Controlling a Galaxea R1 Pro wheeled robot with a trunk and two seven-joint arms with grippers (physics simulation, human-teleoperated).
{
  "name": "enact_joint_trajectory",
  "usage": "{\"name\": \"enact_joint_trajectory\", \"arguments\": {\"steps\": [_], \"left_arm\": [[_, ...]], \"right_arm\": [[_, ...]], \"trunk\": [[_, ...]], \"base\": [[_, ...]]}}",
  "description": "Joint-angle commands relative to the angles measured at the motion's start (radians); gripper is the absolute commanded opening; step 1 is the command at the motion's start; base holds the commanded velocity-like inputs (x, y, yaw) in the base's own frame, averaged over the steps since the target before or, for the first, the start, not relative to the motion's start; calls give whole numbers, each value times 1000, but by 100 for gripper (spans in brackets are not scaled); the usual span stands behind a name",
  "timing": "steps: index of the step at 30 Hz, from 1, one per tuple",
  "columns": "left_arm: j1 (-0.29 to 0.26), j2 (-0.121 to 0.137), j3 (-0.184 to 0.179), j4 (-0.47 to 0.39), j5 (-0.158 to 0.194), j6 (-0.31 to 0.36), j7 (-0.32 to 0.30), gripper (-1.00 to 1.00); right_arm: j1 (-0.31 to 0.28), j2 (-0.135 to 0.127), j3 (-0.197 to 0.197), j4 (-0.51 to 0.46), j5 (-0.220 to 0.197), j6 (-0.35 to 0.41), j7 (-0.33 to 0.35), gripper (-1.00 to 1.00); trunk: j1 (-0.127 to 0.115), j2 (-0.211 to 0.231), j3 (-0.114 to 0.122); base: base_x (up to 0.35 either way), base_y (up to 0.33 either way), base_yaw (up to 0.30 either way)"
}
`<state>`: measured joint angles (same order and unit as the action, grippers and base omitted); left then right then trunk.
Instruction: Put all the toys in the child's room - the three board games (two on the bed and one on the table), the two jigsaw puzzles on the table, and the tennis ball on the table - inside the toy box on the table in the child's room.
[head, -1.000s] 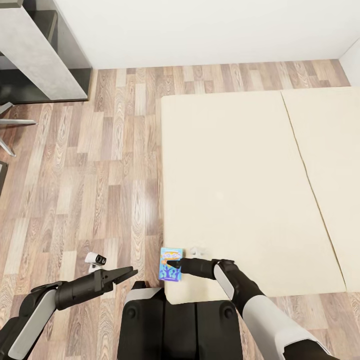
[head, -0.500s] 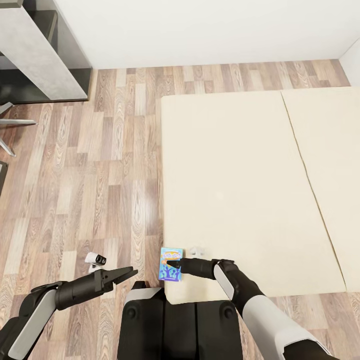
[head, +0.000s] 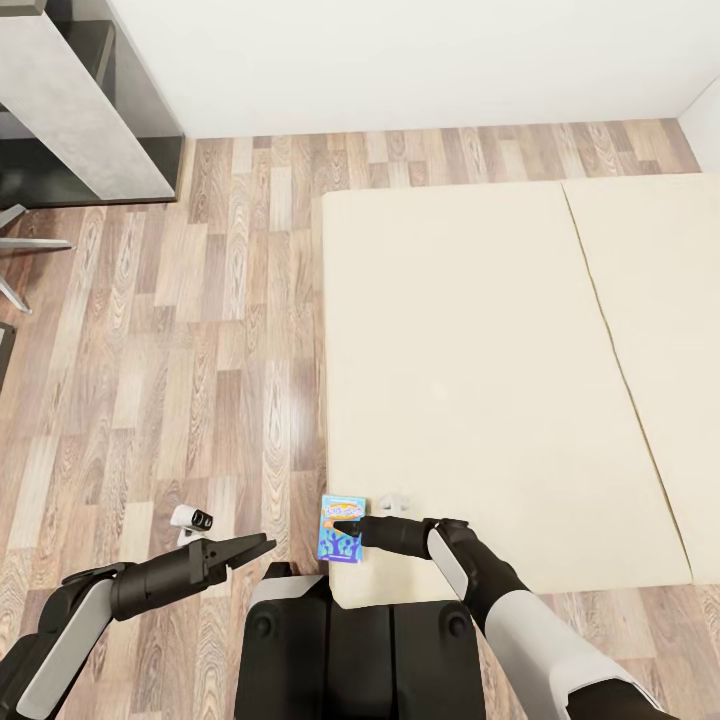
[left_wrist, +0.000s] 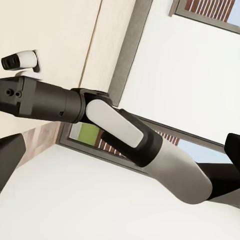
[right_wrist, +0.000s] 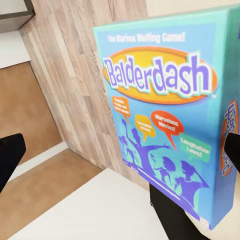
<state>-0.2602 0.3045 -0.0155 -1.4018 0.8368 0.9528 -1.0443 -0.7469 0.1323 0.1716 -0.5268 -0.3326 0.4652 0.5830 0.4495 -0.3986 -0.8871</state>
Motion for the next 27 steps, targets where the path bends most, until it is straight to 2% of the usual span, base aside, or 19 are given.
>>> {"name": "enact_joint_trajectory", "arguments": {"steps": [1, 27], "left_arm": [[0, 1, -1, 0, 4, 4, 0, 100], [0, 1, -3, 0, 4, 4, 0, 100]], "right_arm": [[0, 0, 2, -1, -8, 7, -2, 100], [0, 0, 2, -1, -8, 3, -2, 100]], "trunk": [[1, -1, -1], [1, -1, -1]], "base": [[0, 0, 0], [0, 0, 0]]}}
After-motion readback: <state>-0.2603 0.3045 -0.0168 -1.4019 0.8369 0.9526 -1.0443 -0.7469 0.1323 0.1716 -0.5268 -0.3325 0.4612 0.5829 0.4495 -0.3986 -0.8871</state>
